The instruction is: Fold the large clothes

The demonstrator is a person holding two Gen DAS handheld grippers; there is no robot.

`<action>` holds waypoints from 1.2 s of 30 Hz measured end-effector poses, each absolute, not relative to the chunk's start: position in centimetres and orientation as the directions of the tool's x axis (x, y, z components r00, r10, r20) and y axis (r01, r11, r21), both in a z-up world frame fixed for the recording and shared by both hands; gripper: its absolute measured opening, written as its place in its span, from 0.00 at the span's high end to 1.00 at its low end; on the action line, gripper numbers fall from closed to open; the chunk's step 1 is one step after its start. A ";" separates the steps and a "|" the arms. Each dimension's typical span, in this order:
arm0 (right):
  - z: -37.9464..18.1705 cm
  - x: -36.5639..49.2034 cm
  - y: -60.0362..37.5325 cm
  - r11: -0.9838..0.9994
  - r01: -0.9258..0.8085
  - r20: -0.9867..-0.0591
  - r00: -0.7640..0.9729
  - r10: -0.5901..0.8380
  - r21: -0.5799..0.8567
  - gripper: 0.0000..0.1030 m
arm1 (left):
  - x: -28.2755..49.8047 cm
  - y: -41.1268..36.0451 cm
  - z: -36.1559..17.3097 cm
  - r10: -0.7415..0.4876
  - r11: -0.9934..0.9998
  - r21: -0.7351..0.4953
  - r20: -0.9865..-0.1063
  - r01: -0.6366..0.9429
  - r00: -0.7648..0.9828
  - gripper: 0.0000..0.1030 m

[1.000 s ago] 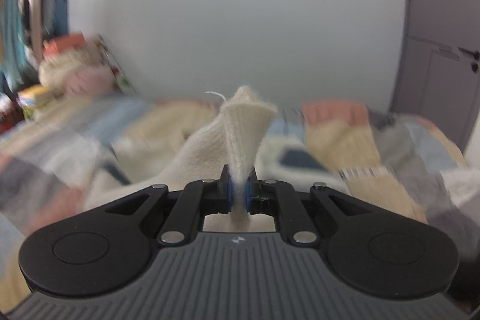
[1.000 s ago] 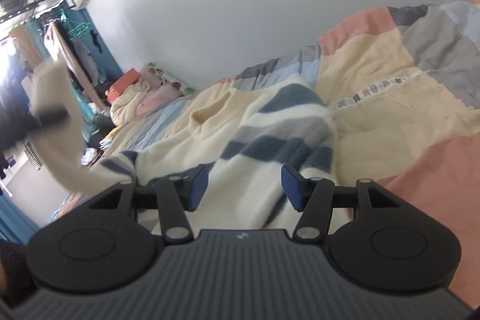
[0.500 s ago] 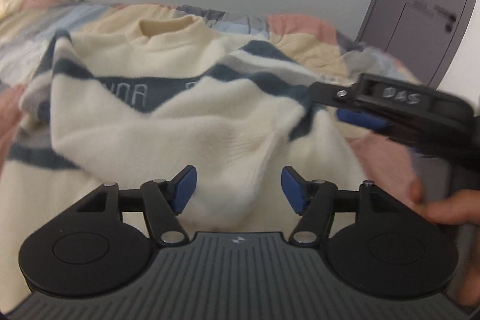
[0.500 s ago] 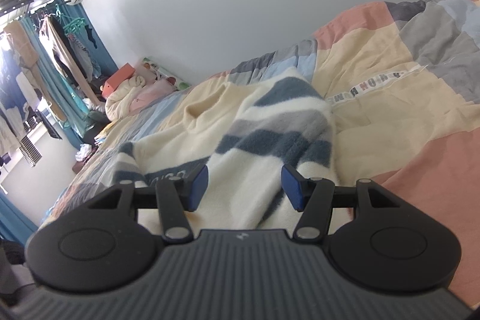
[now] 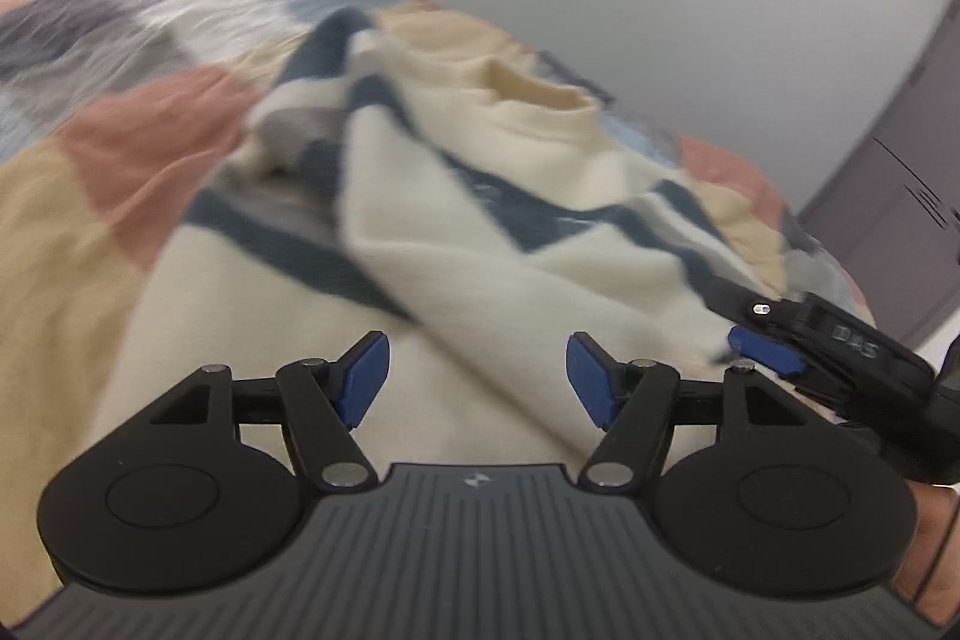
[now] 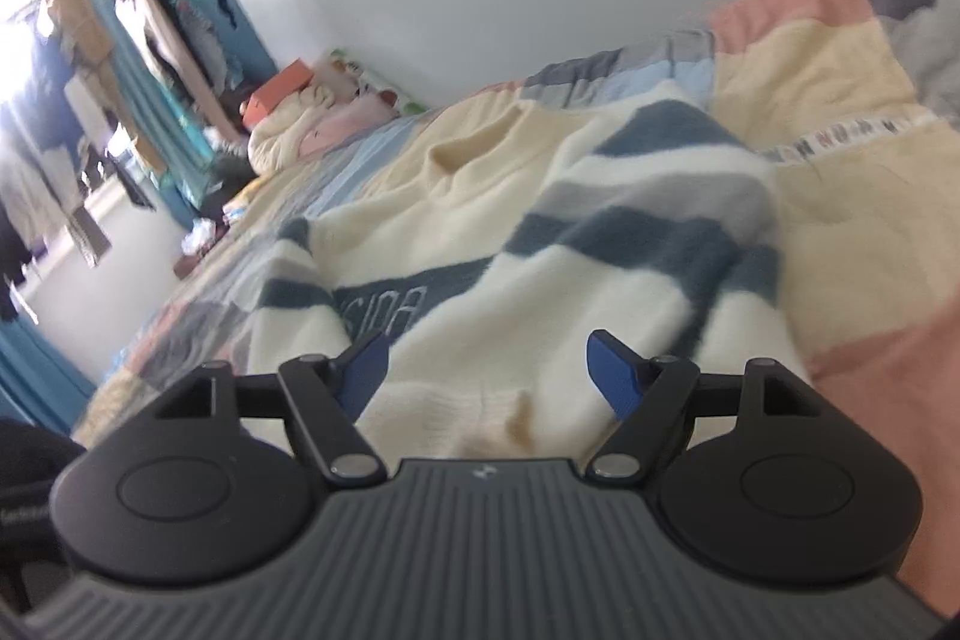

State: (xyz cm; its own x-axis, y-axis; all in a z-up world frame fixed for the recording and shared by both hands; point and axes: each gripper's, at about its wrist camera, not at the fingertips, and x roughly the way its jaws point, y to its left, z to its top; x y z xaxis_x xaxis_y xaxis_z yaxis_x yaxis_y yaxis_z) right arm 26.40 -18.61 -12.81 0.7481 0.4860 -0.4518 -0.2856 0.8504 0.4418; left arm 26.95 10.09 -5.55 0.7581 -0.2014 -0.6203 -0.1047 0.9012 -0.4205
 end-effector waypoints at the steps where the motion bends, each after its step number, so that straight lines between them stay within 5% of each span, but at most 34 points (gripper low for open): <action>1: -12.9 27.1 -18.1 0.843 -0.309 -0.463 0.726 0.508 0.440 0.27 | 27.3 10.8 -5.9 -0.206 0.895 -0.431 -0.628 -0.114 0.750 0.31; 12: -16.0 29.6 -14.7 0.860 -0.395 -0.626 0.592 0.507 0.323 0.29 | 30.1 14.5 -10.2 -0.261 0.859 -0.484 -0.694 -0.167 0.671 0.32; 14: -15.5 29.2 -14.6 0.857 -0.405 -0.620 0.595 0.512 0.320 0.44 | 30.2 14.5 -10.2 -0.263 0.860 -0.484 -0.690 -0.161 0.674 0.32; 16: -15.1 28.9 -14.3 0.854 -0.424 -0.620 0.594 0.513 0.302 0.70 | 30.2 14.5 -10.2 -0.263 0.858 -0.487 -0.689 -0.162 0.675 0.32; 19: -14.5 28.4 -14.3 0.843 -0.450 -0.612 0.589 0.528 0.294 0.90 | 29.9 14.4 -10.0 -0.269 0.851 -0.498 -0.685 -0.166 0.677 0.32; 28: -11.7 27.5 -18.2 0.897 -0.329 -0.512 0.738 0.439 0.294 0.97 | 28.9 14.0 -9.2 -0.240 0.849 -0.498 -0.662 -0.177 0.710 0.32; 33: -12.1 27.6 -21.4 0.932 -0.173 -0.521 0.789 0.325 0.319 0.97 | 28.6 13.7 -9.1 -0.223 0.855 -0.486 -0.663 -0.184 0.715 0.32; 36: -13.0 27.9 -21.6 0.908 -0.184 -0.535 0.757 0.375 0.375 0.96 | 28.6 13.4 -9.3 -0.212 0.863 -0.469 -0.673 -0.187 0.708 0.32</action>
State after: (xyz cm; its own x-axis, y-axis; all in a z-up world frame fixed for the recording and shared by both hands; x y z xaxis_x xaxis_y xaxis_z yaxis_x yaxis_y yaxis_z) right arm 27.89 -21.59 -13.01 0.7572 0.3749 -0.5349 -0.1845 0.9083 0.3755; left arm 28.60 13.35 -9.29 0.7083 -0.2124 -0.6732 -0.1873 0.8629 -0.4694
